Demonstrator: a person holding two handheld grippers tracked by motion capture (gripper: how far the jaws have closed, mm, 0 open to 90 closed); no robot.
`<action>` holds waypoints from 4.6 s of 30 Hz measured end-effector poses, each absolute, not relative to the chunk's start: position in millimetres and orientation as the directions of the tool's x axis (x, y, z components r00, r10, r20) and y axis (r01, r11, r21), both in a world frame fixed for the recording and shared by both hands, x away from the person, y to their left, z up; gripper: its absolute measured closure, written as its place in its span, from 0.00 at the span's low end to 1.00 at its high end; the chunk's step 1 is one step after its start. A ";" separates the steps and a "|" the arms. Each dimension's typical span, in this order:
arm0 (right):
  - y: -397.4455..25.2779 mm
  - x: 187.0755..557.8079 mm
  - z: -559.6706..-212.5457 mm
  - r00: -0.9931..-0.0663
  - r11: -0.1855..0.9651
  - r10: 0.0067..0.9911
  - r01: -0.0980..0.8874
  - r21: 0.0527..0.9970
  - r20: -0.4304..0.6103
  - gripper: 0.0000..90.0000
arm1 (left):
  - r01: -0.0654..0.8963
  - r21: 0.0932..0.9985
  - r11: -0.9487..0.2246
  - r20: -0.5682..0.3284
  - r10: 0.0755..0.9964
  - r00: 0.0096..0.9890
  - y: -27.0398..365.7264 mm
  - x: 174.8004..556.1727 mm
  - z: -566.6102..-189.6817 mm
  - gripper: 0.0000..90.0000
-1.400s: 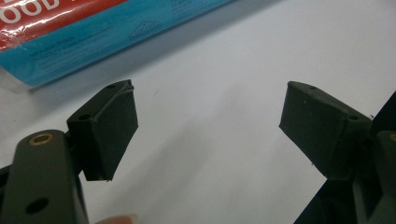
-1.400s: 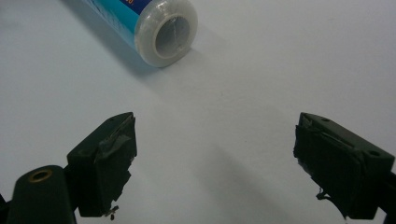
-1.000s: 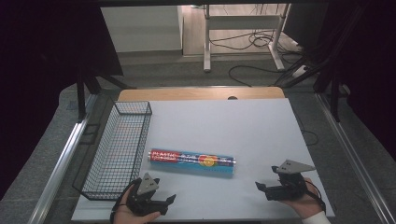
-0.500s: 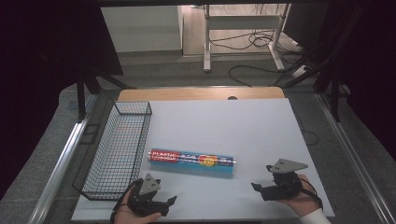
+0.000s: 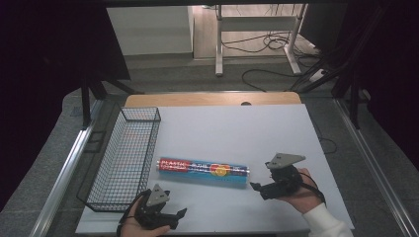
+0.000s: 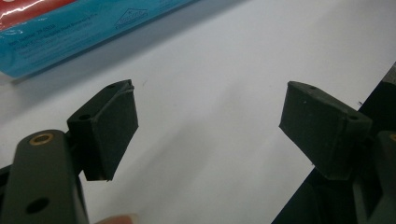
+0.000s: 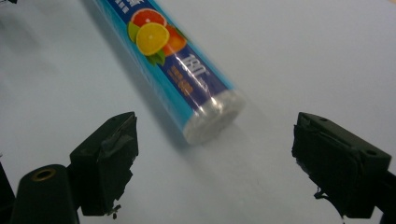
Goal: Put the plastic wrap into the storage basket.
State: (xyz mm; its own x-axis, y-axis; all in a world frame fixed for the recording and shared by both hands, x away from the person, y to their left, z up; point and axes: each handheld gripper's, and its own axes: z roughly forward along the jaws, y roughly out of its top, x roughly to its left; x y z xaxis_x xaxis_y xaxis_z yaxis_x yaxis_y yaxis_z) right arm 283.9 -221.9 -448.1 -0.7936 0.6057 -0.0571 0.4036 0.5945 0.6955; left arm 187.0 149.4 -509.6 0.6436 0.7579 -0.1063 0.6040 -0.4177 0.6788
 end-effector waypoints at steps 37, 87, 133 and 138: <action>-69.0 346.5 -455.5 -0.944 0.821 0.322 0.240 0.518 -0.072 0.18 | 0.601 0.678 -0.423 -0.107 0.752 0.650 150.5 185.8 -511.0 0.21; -51.5 376.3 -484.4 -0.928 0.865 0.373 0.341 0.367 -0.018 0.36 | 0.598 0.681 -0.423 -0.118 0.743 0.659 151.1 185.9 -511.9 0.21; -169.9 316.9 -447.7 -0.733 0.465 0.602 0.644 0.607 0.316 0.36 | 0.689 0.716 -0.114 -0.461 0.663 0.589 132.1 225.0 -490.9 0.16; -169.9 314.6 -450.9 -0.729 0.454 0.602 0.647 0.613 0.324 0.36 | 0.714 0.699 -0.031 -0.563 0.592 0.577 127.1 242.2 -488.9 0.14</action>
